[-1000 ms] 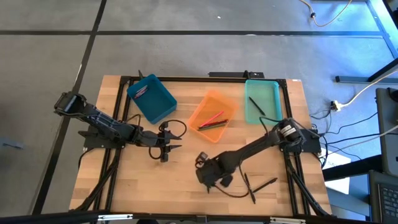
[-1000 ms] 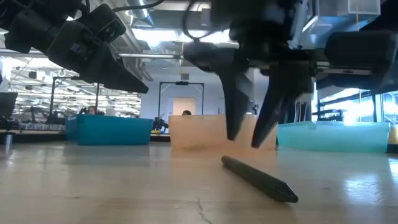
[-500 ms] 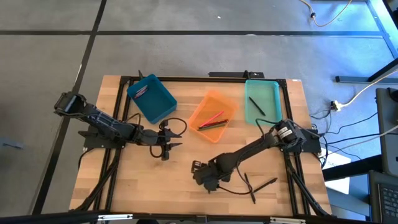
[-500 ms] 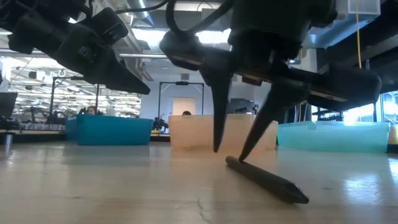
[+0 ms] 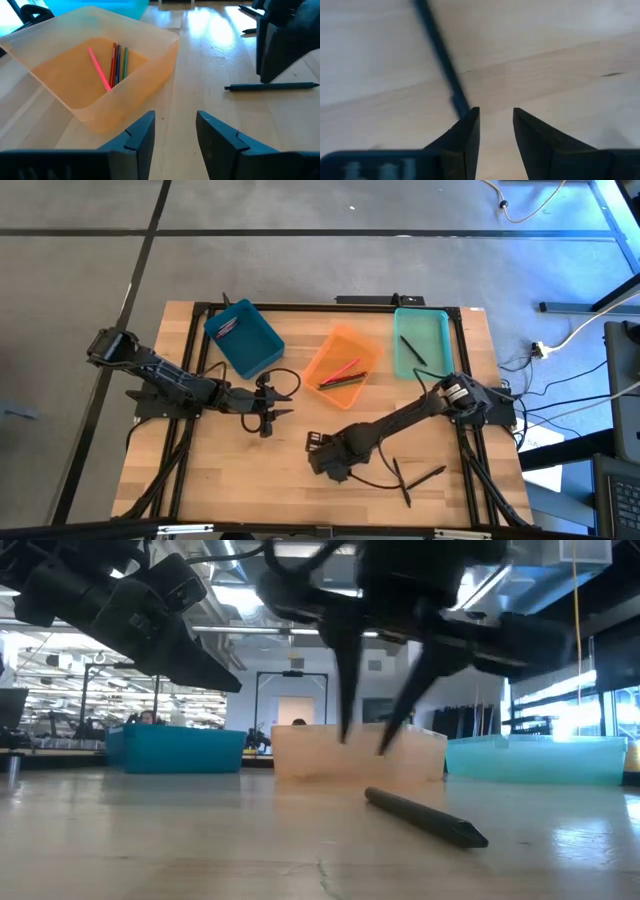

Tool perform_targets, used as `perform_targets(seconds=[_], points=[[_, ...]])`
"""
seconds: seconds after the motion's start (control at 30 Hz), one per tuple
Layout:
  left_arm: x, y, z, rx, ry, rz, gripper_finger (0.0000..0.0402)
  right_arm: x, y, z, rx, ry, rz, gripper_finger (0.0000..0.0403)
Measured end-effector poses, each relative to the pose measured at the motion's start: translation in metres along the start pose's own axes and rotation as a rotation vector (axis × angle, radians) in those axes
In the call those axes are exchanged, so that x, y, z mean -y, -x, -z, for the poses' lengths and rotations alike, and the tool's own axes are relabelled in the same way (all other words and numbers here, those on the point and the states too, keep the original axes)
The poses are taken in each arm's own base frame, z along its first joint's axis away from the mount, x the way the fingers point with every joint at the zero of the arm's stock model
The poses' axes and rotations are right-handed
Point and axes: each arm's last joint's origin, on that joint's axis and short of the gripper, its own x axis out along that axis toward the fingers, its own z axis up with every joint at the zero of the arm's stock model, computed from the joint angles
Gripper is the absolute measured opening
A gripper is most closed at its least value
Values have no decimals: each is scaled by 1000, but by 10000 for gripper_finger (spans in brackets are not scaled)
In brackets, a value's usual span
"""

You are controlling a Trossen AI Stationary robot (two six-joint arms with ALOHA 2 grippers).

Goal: Sort crayons/erasers/pens/pencils in bins
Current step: Put the black pen into the light blue bin

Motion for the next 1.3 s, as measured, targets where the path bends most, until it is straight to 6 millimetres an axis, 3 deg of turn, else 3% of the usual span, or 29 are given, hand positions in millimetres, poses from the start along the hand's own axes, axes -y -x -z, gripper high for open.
perform_targets(seconds=[0.2,0.37,0.57,0.7,0.8,1.03,1.2,1.3], points=[[0,0,0,0,0,0,135,-6,-4,-1,41,41,-87,122],[0,0,0,0,0,0,135,-9,-29,-8,39,74,-116,122],[0,0,0,-1,1,0,135,-11,-43,-7,-4,69,-150,118],[0,0,0,-1,1,0,135,-7,-45,5,9,-81,-200,69],[0,0,0,-1,0,0,135,0,-49,25,72,-286,-298,25],[1,-3,5,-27,-10,-4,135,8,-62,64,145,-618,-454,45],[1,-9,12,-64,-26,-11,135,2,-37,77,67,-775,-514,35],[1,-12,16,-83,-32,-18,135,4,2,87,44,-801,-455,31]])
